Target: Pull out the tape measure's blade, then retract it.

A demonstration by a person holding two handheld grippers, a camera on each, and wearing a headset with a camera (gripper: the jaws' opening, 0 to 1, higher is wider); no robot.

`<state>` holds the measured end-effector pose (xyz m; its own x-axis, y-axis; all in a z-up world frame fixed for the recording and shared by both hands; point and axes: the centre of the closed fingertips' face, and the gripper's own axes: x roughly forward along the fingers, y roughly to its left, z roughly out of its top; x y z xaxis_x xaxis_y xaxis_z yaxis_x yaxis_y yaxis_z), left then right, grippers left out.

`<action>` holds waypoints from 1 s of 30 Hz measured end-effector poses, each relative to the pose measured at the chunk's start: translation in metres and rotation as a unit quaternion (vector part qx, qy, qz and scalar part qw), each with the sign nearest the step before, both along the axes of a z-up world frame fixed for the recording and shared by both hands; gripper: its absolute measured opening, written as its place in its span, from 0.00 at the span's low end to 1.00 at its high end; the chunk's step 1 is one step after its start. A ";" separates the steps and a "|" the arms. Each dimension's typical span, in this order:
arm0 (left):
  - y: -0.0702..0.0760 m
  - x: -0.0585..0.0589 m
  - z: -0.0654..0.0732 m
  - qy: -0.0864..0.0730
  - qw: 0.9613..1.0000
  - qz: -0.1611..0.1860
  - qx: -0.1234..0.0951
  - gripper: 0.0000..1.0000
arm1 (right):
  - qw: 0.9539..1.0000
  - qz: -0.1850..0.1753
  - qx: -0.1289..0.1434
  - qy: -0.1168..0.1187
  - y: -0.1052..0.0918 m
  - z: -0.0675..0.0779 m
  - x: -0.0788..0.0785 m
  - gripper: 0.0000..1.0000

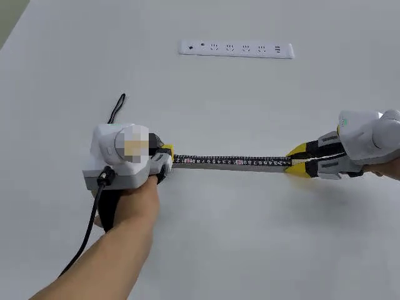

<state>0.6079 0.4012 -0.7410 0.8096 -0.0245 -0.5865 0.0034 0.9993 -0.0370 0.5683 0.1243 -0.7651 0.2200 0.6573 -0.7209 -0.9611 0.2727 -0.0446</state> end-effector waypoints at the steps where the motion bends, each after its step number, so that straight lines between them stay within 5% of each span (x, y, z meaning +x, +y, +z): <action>1: 0.000 0.000 0.000 -0.002 1.000 -0.001 0.001 0.65 | 1.000 0.000 -0.002 -0.001 0.000 0.000 0.000 0.12; 30: 0.002 0.001 -0.001 0.005 1.000 -0.017 -0.008 0.62 | 1.000 0.008 -0.022 -0.012 0.000 0.004 -0.001 0.12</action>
<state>0.6085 0.4029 -0.7415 0.8017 -0.0614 -0.5946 0.0370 0.9979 -0.0532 0.5673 0.1244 -0.7606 0.2273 0.6283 -0.7440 -0.9640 0.2537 -0.0803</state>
